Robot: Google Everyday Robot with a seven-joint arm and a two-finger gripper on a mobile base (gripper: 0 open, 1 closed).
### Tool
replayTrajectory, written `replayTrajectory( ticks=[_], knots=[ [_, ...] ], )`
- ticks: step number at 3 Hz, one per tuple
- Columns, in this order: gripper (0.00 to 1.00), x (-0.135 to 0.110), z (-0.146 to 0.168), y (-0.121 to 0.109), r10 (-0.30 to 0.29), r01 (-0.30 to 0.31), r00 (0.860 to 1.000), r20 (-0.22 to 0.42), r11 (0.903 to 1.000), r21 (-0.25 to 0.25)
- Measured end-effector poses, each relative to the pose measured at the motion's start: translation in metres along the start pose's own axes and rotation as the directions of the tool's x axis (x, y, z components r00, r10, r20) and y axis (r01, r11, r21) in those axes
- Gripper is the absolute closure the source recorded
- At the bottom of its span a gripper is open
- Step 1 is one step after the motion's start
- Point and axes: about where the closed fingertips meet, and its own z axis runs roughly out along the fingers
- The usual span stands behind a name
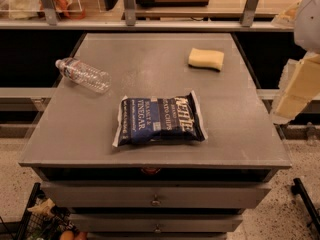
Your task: Move sponge near blue chip bag
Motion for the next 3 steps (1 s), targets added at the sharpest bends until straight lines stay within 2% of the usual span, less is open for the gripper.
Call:
replayTrajectory(
  ticks=[1, 2, 3],
  knots=[
    [0.00, 0.000, 0.000, 0.000, 0.000, 0.000, 1.000, 0.000, 1.0000, 0.000],
    [0.00, -0.003, 0.011, -0.022, 0.001, -0.002, 1.000, 0.013, 0.9999, 0.015],
    [0.00, -0.010, 0.037, -0.059, 0.007, -0.008, 1.000, 0.025, 0.9997, 0.023]
  ],
)
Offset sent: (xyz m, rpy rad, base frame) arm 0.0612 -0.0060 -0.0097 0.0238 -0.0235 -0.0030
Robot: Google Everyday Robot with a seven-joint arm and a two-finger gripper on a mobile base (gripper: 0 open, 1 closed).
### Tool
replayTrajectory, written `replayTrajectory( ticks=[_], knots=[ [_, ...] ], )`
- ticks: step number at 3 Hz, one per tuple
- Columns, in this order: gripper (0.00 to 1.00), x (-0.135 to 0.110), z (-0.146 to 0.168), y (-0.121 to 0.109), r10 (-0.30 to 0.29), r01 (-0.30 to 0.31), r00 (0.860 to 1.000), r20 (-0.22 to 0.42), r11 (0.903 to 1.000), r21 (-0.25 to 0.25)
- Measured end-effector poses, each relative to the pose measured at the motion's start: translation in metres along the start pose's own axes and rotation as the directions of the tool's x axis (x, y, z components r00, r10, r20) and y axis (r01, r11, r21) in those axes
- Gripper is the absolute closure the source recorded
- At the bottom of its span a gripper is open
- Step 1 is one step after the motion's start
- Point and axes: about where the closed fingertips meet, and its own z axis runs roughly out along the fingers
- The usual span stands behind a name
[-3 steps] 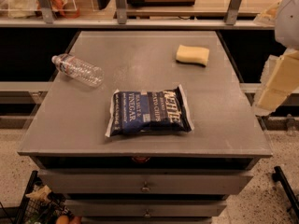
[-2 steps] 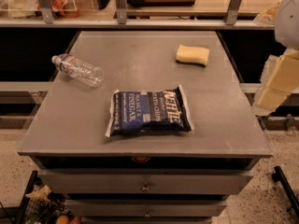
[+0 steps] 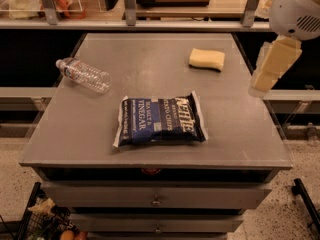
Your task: Move sponge near blue chip bag
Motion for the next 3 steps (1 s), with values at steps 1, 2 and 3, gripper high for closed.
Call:
replayTrajectory(
  ticks=[1, 2, 3],
  knots=[
    [0.00, -0.008, 0.048, -0.043, 0.029, -0.029, 1.000, 0.009, 0.9995, -0.013],
    [0.00, -0.008, 0.048, -0.043, 0.029, -0.029, 1.000, 0.009, 0.9995, -0.012],
    [0.00, -0.014, 0.064, -0.062, 0.052, -0.052, 0.997, 0.050, 0.9986, 0.005]
  ],
)
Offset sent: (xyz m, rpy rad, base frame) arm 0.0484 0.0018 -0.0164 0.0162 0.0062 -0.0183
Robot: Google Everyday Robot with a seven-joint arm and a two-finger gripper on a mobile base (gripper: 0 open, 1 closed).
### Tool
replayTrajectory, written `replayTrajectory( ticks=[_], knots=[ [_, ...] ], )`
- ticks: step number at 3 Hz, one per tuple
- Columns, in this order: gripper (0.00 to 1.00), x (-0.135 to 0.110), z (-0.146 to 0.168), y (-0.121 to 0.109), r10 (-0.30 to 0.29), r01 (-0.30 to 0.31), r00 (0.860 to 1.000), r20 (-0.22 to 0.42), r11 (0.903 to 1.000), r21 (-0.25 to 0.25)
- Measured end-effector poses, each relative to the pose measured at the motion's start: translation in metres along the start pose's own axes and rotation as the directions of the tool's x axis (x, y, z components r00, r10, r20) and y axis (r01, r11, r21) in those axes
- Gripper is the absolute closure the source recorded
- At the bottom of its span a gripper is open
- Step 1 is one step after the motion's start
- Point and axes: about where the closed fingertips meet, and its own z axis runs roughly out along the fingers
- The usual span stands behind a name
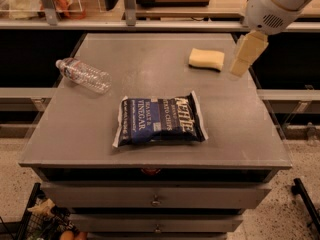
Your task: Move sponge near blue chip bag
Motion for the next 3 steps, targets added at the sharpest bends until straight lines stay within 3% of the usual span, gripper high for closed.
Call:
replayTrajectory(
  ticks=[1, 2, 3],
  knots=[
    [0.00, -0.010, 0.022, -0.022, 0.016, -0.016, 0.999, 0.046, 0.9999, 0.004],
    [0.00, -0.020, 0.060, -0.046, 0.073, -0.072, 0.992, 0.107, 0.9974, -0.007],
    [0.00, -0.026, 0.099, -0.060, 0.148, -0.147, 0.979, 0.138, 0.9890, -0.019]
  ],
)
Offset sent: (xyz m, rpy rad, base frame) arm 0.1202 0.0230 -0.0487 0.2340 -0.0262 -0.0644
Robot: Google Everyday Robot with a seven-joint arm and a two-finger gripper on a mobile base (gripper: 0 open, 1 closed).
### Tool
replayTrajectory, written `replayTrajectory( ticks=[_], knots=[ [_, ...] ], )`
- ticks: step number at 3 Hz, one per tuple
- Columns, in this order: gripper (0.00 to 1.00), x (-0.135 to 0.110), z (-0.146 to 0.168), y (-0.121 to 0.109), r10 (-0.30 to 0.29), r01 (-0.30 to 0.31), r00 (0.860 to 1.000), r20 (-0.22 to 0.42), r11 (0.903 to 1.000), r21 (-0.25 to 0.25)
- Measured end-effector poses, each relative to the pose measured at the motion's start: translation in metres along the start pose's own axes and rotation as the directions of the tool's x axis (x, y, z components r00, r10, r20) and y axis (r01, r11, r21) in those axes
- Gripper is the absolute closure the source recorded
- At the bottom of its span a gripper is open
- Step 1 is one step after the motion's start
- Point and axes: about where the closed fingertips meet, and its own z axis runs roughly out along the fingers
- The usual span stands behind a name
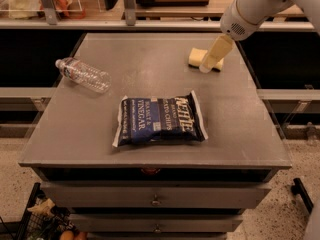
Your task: Move sponge near blue chip bag
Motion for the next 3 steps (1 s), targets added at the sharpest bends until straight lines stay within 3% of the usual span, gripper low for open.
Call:
replayTrajectory(
  ticks=[3],
  knots=[
    [0.00, 0.016, 0.075, -0.019, 0.155, -0.156, 0.987, 0.038, 0.9876, 0.015]
  ],
)
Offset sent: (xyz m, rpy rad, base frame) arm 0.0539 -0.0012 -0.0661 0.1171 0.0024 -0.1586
